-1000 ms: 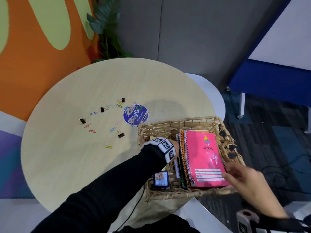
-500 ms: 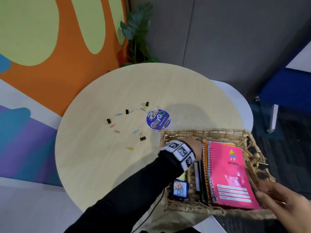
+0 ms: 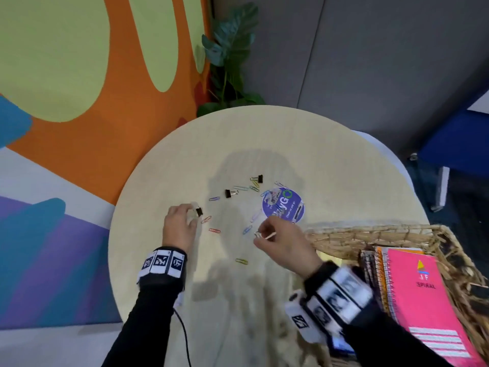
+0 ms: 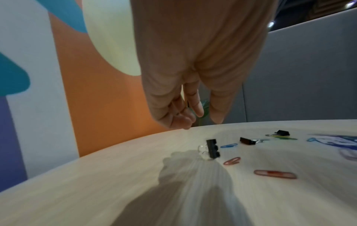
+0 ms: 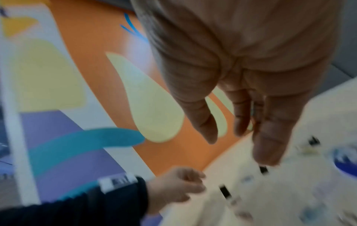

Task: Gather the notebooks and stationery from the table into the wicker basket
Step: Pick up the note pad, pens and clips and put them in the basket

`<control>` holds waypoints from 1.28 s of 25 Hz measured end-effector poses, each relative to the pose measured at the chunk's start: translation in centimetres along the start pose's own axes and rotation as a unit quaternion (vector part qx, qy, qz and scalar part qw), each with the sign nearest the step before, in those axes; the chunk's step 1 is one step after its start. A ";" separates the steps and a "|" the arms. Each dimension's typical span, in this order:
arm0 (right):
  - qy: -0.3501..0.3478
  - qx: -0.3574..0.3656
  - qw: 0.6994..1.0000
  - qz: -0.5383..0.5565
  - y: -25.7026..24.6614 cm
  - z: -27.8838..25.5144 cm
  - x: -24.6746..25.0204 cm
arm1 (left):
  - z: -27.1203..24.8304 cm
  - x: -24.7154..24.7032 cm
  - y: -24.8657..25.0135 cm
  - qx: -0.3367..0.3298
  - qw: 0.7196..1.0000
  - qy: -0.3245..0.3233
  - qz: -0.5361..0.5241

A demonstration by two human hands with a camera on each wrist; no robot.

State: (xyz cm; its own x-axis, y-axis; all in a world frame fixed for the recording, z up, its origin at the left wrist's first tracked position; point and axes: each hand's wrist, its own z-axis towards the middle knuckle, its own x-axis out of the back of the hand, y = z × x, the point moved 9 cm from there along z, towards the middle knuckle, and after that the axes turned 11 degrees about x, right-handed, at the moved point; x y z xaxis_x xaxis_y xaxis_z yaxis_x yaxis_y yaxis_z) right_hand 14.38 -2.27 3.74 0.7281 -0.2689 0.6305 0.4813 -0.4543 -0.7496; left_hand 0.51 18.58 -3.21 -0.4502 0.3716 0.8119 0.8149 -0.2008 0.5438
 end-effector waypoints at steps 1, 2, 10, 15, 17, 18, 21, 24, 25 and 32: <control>-0.021 -0.036 0.999 -0.033 1.2 1.9 -2.3 | 0.7 -0.1 -1.0 0.004 1.000 -0.007 -0.005; -0.042 -0.079 0.994 -0.070 2.6 3.3 -4.5 | 1.2 -0.3 -2.0 0.013 1.000 -0.014 -0.012; -0.042 -0.192 0.961 -0.195 7.7 6.0 -8.2 | 3.6 -1.4 -1.3 -0.008 0.998 -0.056 -0.039; -0.061 -0.154 0.975 -0.151 4.4 2.3 -6.0 | 5.2 -3.3 0.4 -0.037 0.996 -0.080 -0.001; -0.034 -0.116 0.986 -0.114 1.8 -0.5 -3.8 | 5.9 -3.9 0.1 -0.053 0.996 -0.070 0.033; -0.013 -0.093 0.991 -0.091 0.4 -2.0 -2.2 | 6.4 -3.8 -0.2 -0.064 0.995 -0.060 0.048; 0.052 -0.065 0.995 -0.050 -0.2 -7.5 4.2 | 6.5 -3.3 0.5 -0.094 0.993 -0.044 0.059; 0.069 -0.085 0.988 -0.107 3.4 -12.1 9.7 | 5.4 -0.3 2.7 -0.110 0.993 -0.005 0.033; 0.042 -0.093 0.984 -0.145 5.1 -13.1 10.2 | 4.8 0.5 3.5 -0.116 0.993 0.001 0.015; -0.259 -0.076 0.919 -0.288 13.4 -13.2 1.5 | -6.4 3.4 10.9 -0.169 0.977 -0.065 -0.114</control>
State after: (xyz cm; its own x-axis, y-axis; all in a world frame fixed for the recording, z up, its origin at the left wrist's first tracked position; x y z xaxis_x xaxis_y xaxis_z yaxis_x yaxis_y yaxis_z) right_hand 15.41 -19.98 -2.70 0.5271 0.4767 0.7035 0.8149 -0.5183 -0.2594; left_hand 5.53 11.85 6.83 -0.5383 0.5488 0.6396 0.5213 -0.3795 0.7643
